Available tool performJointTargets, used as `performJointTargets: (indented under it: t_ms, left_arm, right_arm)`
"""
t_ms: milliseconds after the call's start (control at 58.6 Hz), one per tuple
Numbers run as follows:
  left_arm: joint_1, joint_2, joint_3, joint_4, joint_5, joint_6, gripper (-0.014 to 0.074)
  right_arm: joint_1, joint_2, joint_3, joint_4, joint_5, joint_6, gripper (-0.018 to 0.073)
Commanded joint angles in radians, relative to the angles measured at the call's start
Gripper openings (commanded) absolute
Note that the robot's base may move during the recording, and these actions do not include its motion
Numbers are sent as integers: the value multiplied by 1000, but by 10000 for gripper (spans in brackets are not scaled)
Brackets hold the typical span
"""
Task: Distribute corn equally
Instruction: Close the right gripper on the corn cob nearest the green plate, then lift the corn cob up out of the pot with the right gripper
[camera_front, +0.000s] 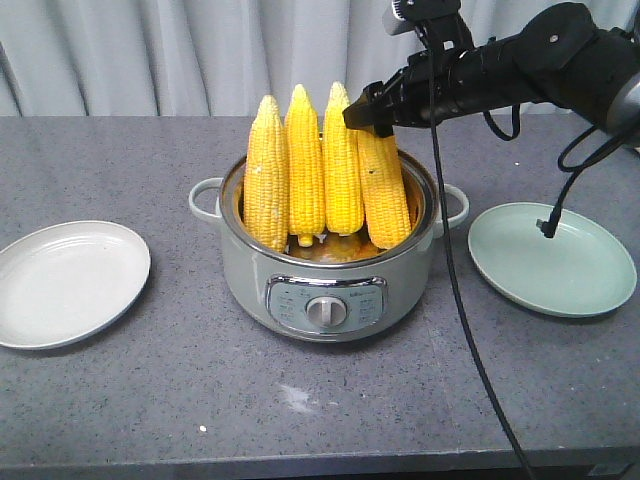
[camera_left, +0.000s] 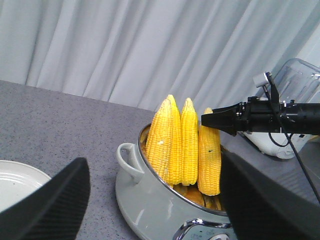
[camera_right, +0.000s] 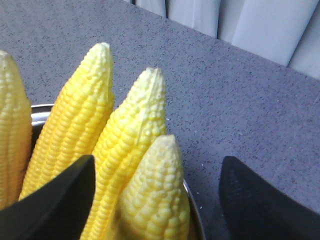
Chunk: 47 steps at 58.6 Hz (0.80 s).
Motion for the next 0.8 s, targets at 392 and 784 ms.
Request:
performJointTargets:
  t_ms: [392,784]
  left_arm:
    - [1,11,-32,-29,-38,3,530]
    - [1,11,-32,-29,-32,3,530]
  right_arm:
    - [-5,-79,-36,13,22,6,-10]
    - [-6,-309,-36,18,-27,6,-6]
